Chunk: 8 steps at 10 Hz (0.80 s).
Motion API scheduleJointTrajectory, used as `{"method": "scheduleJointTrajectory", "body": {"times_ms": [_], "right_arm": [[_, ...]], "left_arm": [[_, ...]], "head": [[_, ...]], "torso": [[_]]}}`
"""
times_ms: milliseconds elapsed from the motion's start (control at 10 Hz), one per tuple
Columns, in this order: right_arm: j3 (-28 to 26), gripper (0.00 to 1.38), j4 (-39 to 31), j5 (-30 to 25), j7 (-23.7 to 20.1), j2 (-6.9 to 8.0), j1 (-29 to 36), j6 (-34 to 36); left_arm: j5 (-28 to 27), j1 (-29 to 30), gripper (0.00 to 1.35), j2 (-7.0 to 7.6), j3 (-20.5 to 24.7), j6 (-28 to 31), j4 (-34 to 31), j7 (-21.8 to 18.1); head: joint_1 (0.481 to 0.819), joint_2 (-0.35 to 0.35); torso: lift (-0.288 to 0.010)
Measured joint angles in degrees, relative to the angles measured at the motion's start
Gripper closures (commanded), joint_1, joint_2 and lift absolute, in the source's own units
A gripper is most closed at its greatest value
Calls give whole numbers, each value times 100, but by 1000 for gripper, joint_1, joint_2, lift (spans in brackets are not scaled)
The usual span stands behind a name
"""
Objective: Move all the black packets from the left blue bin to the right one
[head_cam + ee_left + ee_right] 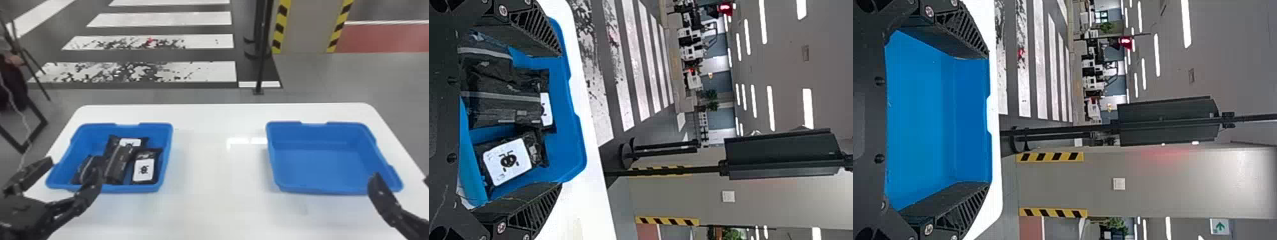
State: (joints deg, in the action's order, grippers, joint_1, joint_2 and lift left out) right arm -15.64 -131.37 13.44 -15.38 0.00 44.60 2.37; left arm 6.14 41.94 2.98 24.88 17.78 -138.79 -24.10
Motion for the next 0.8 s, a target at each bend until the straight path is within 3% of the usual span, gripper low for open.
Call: {"method": "scheduleJointTrajectory", "body": {"times_ms": [300,800], "right_arm": [[62,122,-227,21,-7,0,72,449],[70,122,-211,106,-9,0,96,395]], "left_arm": [[-68,-13,131,-2,-65,56,-48,56],[99,-19,131,22,-56,73,-49,94]], "head": [[695,73],[695,73]], "torso": [[-139],[-139]]}}
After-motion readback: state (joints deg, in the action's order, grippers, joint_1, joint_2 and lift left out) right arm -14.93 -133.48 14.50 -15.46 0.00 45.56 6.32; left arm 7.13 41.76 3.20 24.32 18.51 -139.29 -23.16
